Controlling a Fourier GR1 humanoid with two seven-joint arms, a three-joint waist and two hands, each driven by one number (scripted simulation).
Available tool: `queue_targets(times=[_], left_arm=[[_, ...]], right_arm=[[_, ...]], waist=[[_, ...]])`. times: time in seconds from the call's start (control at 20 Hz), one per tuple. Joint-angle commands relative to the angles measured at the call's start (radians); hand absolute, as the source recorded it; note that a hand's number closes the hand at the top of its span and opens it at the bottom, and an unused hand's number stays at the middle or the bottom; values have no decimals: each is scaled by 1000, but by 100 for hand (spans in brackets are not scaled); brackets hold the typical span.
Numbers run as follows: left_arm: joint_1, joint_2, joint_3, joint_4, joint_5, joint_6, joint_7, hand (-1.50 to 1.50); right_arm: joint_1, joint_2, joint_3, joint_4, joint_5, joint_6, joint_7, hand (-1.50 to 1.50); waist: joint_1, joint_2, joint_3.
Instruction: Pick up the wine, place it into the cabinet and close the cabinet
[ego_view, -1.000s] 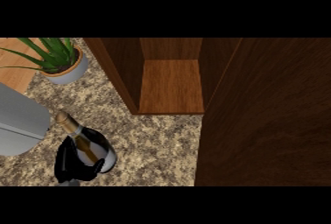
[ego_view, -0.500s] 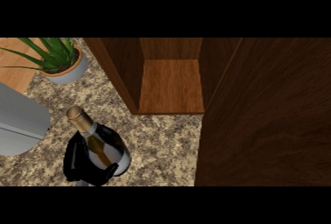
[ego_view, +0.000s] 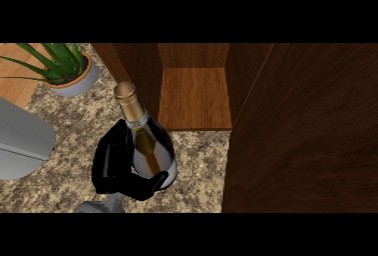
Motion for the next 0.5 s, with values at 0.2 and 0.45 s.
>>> queue_targets(times=[0.2, 0.45], left_arm=[[-243, 0, -62, 31, 32, 274, 179, 150], [-288, 0, -142, 149, 75, 357, 92, 150]], right_arm=[[34, -21, -46, -209, -127, 14, 111, -150], [35, 1, -29, -201, -104, 19, 93, -150]], waist=[[-9, 3, 0], [-11, 4, -1]])
